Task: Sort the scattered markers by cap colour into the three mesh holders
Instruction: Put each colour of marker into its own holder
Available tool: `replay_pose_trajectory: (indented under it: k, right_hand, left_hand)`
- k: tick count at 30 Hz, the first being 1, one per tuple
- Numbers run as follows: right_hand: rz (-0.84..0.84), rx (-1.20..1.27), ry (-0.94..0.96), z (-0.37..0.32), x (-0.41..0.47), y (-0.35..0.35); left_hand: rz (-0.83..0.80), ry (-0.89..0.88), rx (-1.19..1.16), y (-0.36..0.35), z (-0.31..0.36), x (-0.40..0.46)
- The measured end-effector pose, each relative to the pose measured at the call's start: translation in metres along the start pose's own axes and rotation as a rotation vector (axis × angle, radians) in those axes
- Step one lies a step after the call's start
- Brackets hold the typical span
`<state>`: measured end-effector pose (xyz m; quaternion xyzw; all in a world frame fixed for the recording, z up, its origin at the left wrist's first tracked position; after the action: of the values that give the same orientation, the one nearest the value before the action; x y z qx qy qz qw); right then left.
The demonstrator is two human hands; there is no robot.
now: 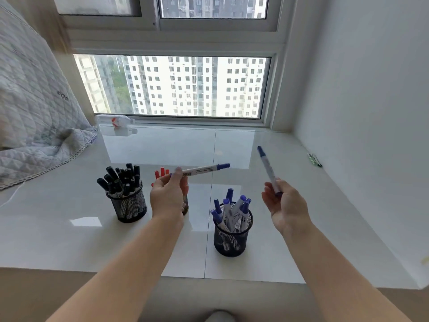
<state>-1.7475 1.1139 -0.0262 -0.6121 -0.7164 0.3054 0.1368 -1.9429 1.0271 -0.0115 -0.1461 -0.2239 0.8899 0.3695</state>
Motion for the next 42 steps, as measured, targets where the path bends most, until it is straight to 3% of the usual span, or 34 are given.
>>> replay_pose_trajectory:
  k: [4, 9, 13, 16, 24, 30, 37, 42]
  right_hand:
    - [-0.135, -0.097, -0.067, 0.007, -0.002, 0.0]
    - [-0.233, -0.352, 0.006, 0.011, -0.008, -0.002]
    - [-0.302, -0.692, 0.14, 0.012, -0.016, -0.003]
    - [-0.357, -0.769, 0.151, 0.017, -0.021, 0.002]
    - [-0.275, -1.124, 0.303, 0.029, -0.022, 0.017]
    - [-0.27, -1.22, 0.239, 0.033, -0.013, 0.021]
    - [-0.237, -1.334, 0.459, 0.028, -0.014, 0.017]
    - [-0.274, -1.436, 0.567, 0.034, -0.018, 0.018]
  left_hand:
    - [-0.048, 0.256, -0.294, 0.0, -0.009, -0.007]
    - [-0.251, 0.365, -0.308, -0.007, -0.017, -0.018]
    - [-0.318, 0.253, -0.148, -0.007, -0.019, -0.017]
    - [-0.337, 0.148, 0.049, -0.007, -0.02, -0.019]
    - [-0.436, -0.151, 0.634, -0.001, -0.031, -0.027]
    - [-0.519, -0.188, 0.76, 0.004, -0.048, -0.035]
    - [-0.414, -0.337, 0.928, 0.007, -0.056, -0.033]
    - [-0.361, -0.394, 0.9, 0.011, -0.055, -0.039]
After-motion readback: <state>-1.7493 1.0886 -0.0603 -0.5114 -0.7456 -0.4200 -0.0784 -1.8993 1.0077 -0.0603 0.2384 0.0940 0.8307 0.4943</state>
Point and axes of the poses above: each hand's wrist, its own x-axis towards the middle knuckle, its own y-axis out of the back of the hand, z = x × y, the point moved 1 cm from there along x, towards the middle knuckle, and after that the axes turned 10 degrees about -z, right-handed, at the moved point
